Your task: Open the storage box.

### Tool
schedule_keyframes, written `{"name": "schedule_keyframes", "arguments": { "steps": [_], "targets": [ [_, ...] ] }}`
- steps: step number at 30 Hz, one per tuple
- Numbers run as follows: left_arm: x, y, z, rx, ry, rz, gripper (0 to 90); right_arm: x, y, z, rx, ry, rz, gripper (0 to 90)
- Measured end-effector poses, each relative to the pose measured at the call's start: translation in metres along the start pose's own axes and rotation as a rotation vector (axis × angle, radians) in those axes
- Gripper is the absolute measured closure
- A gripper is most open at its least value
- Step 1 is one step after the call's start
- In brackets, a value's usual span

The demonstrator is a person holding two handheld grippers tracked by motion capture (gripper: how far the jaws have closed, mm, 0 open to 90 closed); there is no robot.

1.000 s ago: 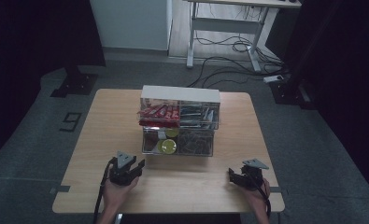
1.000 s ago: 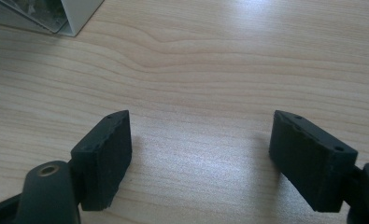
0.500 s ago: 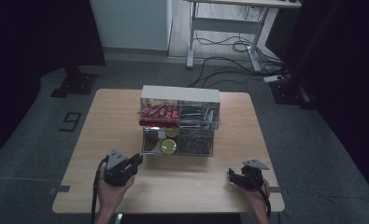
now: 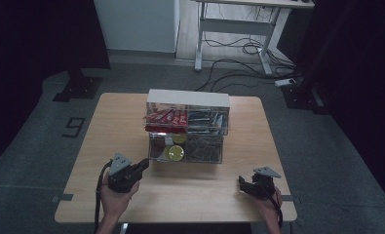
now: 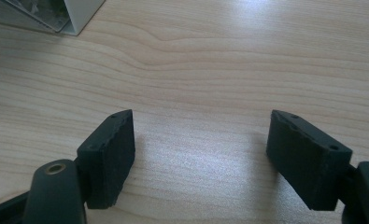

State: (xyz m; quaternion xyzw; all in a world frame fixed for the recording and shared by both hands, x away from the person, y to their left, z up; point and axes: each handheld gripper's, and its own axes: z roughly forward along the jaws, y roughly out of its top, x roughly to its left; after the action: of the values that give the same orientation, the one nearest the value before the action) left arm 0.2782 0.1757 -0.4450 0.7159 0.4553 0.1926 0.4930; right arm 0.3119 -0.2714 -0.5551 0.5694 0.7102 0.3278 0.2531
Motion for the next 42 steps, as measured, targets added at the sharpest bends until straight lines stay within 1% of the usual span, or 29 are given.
{"name": "schedule_keyframes", "arguments": {
  "steps": [1, 2, 3, 4, 5, 16, 17, 18, 22, 29, 37, 42],
  "targets": [
    [-0.002, 0.005, -0.001, -0.001, -0.013, -0.004, 90.0, 0.000, 0.000, 0.000, 0.000, 0.000, 0.000, 23.3],
    [-0.002, 0.005, -0.001, -0.001, -0.013, -0.004, 90.0, 0.000, 0.000, 0.000, 0.000, 0.000, 0.000, 23.3],
    [-0.003, 0.010, -0.002, -0.005, -0.023, -0.001, 90.0, 0.000, 0.000, 0.000, 0.000, 0.000, 0.000, 23.3],
    [-0.003, 0.010, -0.002, -0.005, -0.023, -0.001, 90.0, 0.000, 0.000, 0.000, 0.000, 0.000, 0.000, 23.3],
    [-0.004, 0.014, -0.002, -0.007, -0.030, 0.001, 90.0, 0.000, 0.000, 0.000, 0.000, 0.000, 0.000, 23.3],
    [-0.004, 0.027, 0.001, -0.003, -0.059, -0.012, 90.0, 0.000, 0.000, 0.000, 0.000, 0.000, 0.000, 23.3],
    [-0.004, 0.031, 0.002, -0.006, -0.085, -0.024, 90.0, 0.000, 0.000, 0.000, 0.000, 0.000, 0.000, 23.3],
    [-0.005, 0.033, 0.002, -0.009, -0.093, -0.028, 90.0, 0.000, 0.000, 0.000, 0.000, 0.000, 0.000, 23.3],
    [-0.008, 0.042, 0.004, -0.011, -0.104, -0.022, 90.0, 0.000, 0.000, 0.000, 0.000, 0.000, 0.000, 23.3],
    [-0.010, 0.048, 0.010, -0.004, -0.113, -0.016, 90.0, 0.000, 0.000, 0.000, 0.000, 0.000, 0.000, 23.5],
    [-0.007, 0.055, 0.014, -0.001, -0.129, -0.032, 90.0, -0.001, 0.000, 0.000, -0.001, -0.003, 0.003, 24.1],
    [-0.007, 0.059, 0.016, -0.001, -0.135, -0.033, 90.0, -0.001, 0.000, 0.000, -0.001, -0.003, 0.004, 24.1]
  ]
}}
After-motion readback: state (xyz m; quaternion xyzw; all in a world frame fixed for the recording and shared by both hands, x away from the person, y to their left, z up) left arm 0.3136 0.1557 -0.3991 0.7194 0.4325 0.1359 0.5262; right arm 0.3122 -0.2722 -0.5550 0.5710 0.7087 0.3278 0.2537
